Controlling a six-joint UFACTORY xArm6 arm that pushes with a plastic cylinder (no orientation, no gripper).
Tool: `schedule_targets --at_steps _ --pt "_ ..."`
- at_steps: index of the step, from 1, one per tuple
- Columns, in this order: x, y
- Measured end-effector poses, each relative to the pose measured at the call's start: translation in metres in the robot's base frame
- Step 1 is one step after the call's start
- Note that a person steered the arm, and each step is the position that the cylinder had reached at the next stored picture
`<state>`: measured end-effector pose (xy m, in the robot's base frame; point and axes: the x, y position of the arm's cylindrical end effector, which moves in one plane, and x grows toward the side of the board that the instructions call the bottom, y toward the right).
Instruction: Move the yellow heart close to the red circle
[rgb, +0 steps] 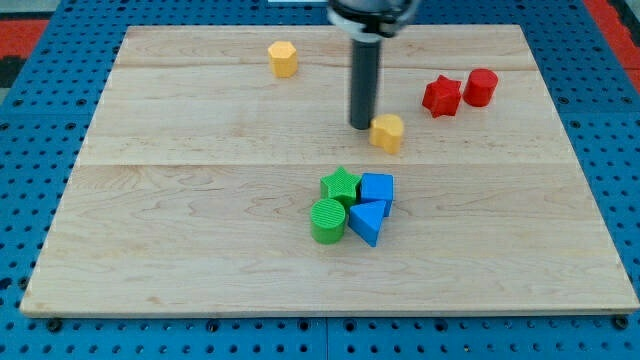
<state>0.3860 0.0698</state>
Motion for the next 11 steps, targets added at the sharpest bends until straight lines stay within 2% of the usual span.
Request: schedule_targets --at_steps 1,2,4,6,7,9,10,11 --pt "0.001 0.008" --pt "0.002 -0.028" --pt "0.039 -0.028" --pt "0.033 0.107" --pt "0.022 0.132" --pt "0.044 0.048" --pt "0.033 0.022" --pt "0.021 0.050"
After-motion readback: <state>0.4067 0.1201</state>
